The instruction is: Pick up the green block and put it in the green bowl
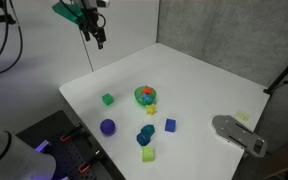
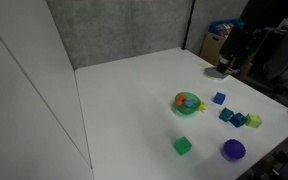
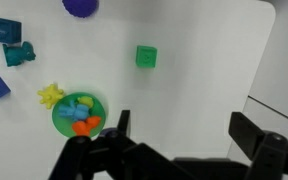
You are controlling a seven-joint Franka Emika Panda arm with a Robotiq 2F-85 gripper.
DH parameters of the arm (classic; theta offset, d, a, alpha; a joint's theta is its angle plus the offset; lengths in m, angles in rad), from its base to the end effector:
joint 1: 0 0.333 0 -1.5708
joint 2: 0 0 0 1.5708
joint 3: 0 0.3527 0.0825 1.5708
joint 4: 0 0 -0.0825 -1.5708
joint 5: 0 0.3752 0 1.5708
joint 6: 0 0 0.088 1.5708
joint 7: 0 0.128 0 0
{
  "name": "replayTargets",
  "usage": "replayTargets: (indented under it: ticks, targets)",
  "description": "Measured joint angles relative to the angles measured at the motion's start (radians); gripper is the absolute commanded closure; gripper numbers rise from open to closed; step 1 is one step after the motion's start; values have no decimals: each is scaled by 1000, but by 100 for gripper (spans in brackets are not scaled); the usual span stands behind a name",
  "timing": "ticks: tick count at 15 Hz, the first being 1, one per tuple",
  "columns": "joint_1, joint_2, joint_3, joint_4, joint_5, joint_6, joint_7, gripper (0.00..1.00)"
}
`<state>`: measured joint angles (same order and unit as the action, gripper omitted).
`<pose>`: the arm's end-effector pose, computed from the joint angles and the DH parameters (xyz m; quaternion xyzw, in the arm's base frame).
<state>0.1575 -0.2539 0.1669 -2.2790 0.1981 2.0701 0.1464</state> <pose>0.4299 0.1631 0.4797 -0.9967 -0.0410 -0.0056 0.0702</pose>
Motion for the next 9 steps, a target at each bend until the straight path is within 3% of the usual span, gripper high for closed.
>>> replayTargets:
  ticks: [9]
  targets:
    - [20, 272, 38, -13, -101, 223, 31, 0]
